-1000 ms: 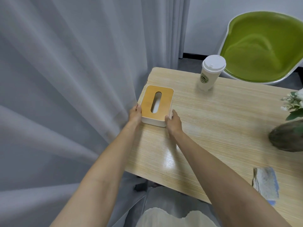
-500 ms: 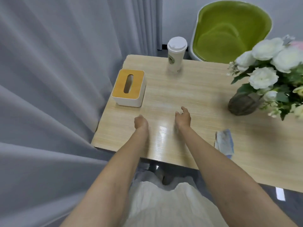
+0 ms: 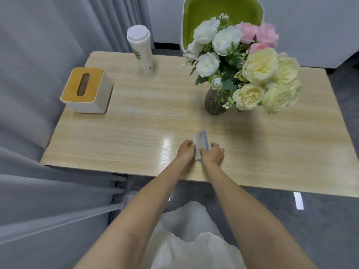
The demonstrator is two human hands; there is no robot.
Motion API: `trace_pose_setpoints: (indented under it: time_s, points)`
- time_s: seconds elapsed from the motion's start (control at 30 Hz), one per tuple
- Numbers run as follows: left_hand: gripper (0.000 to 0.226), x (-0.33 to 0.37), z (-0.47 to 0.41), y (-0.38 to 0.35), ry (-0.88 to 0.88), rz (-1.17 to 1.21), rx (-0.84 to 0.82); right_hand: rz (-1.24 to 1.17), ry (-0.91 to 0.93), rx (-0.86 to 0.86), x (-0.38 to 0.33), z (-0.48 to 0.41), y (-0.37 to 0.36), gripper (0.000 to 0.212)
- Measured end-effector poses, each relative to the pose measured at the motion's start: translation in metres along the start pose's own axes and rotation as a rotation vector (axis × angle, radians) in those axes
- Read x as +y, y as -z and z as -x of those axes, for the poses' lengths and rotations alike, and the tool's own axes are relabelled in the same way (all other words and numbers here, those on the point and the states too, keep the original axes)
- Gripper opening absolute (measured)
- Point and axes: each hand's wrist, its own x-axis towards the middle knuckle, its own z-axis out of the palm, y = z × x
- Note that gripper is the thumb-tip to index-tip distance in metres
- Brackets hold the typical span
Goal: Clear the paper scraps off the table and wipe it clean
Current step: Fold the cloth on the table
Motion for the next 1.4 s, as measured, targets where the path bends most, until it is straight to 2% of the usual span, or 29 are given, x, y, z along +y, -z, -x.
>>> trace_pose_setpoints:
  time_s: [0.07, 0.17, 0.27, 0.4, 0.5, 0.6, 0.73, 0.83, 0.93, 1.07, 1.2, 1.27, 1.33, 1.4]
  points:
    - [0.018, -0.003, 0.002, -0.012, 0.016, 0.059, 0.000, 0.039, 0.024, -0.018, 0.008, -0.006, 0.003, 0.034]
    - [0.054, -0.011, 0.008, -0.017, 0.077, 0.124, 0.037, -0.040, 0.083, -0.039, 0.010, -0.004, 0.005, 0.020]
    - [0.063, -0.028, 0.017, -0.007, 0.057, 0.204, 0.096, -0.246, 0.152, -0.172, 0.008, 0.014, 0.007, 0.017]
    - [0.061, -0.043, 0.028, 0.025, 0.014, 0.311, 0.212, -0.352, 0.214, -0.375, -0.010, 0.044, 0.004, 0.019]
    - [0.051, -0.057, 0.041, 0.055, 0.012, 0.358, 0.265, -0.348, 0.186, -0.564, -0.018, 0.066, -0.010, 0.009]
    - [0.034, -0.087, 0.063, 0.089, 0.000, 0.452, 0.318, -0.282, 0.136, -0.733, -0.012, 0.096, -0.033, 0.019]
    - [0.025, -0.150, 0.099, 0.131, 0.079, 0.612, 0.368, -0.140, 0.152, -0.854, 0.006, 0.144, -0.072, 0.022]
    - [0.006, -0.201, 0.114, 0.155, 0.173, 0.653, 0.411, -0.082, 0.164, -0.869, 0.032, 0.175, -0.108, 0.026]
    - [0.023, -0.248, 0.114, 0.170, 0.201, 0.557, 0.417, -0.095, 0.080, -0.799, 0.067, 0.188, -0.151, 0.028]
    - [0.030, -0.315, 0.091, 0.178, 0.243, 0.458, 0.492, -0.017, -0.017, -0.724, 0.119, 0.182, -0.218, 0.027]
    - [0.017, -0.396, 0.049, 0.174, 0.303, 0.461, 0.568, -0.012, -0.147, -0.744, 0.169, 0.163, -0.289, 0.027]
    - [0.010, -0.438, 0.018, 0.170, 0.338, 0.496, 0.596, -0.004, -0.187, -0.754, 0.195, 0.146, -0.329, 0.034]
    - [0.024, -0.482, -0.014, 0.163, 0.419, 0.557, 0.600, -0.015, -0.196, -0.739, 0.225, 0.125, -0.373, 0.041]
    - [0.035, -0.524, -0.047, 0.154, 0.459, 0.616, 0.605, 0.002, -0.189, -0.703, 0.258, 0.105, -0.415, 0.039]
